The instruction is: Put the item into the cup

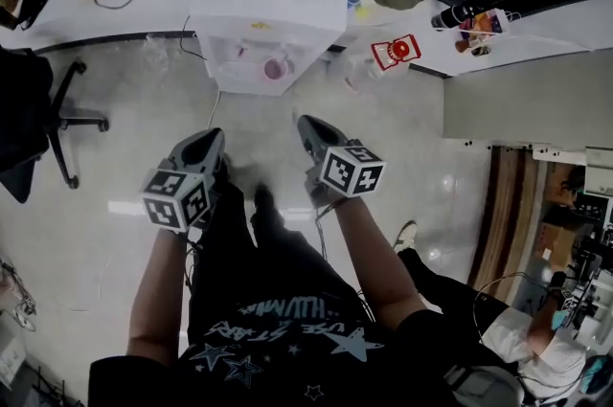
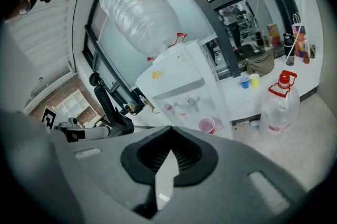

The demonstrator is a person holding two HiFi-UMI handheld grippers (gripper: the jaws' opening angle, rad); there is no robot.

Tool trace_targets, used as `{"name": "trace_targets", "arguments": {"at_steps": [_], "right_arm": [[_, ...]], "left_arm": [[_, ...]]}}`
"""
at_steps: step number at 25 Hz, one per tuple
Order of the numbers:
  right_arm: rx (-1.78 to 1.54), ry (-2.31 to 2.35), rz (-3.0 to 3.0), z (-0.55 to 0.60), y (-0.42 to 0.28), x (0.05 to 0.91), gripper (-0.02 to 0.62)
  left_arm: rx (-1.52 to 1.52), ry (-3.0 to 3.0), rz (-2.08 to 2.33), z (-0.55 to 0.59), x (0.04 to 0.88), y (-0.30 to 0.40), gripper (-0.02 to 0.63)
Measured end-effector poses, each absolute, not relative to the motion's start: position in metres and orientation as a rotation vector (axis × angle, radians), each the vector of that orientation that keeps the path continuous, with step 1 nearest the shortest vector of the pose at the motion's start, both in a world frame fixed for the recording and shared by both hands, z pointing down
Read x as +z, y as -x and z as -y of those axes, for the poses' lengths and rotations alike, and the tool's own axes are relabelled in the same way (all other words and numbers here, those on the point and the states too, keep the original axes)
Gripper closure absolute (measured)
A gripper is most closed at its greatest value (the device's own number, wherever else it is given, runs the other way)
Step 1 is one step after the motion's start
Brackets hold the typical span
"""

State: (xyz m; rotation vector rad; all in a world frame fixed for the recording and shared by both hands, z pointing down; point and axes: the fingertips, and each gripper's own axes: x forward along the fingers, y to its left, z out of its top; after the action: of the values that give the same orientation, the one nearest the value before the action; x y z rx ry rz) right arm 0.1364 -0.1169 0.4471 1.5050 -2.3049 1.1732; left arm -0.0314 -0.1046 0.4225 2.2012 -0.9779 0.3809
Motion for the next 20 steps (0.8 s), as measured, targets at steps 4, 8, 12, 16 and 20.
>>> {"name": "trace_targets", "arguments": {"at_steps": [4,8,12,16,20], "right_arm": [[1.162,-1.521,2.265,0.140,-0.130,0.462,0.595],[1.174,-1.558,2.235,0.166,-0.127,0.481,0.595],[1.182,-1.602,2.211,0.191,-0.125,0.502,0.595],[1.205,-1.644,2.197,0.211,-0.127,0.523,0.595],[1.220,-1.657,2.176,0.221,-0.127,0.543,0.595]], "left_arm": [[0.377,-2.192,0.946,0.129,0.436,0.037,0.600],[0.392,-2.183,0.919,0.151,0.456,0.041,0.600],[0.412,-2.174,0.888,0.171,0.478,0.044,0.600],[0.414,-2.182,0.850,0.183,0.495,0.037,0.600],[0.406,-2.175,0.831,0.191,0.512,0.036,0.600]]}}
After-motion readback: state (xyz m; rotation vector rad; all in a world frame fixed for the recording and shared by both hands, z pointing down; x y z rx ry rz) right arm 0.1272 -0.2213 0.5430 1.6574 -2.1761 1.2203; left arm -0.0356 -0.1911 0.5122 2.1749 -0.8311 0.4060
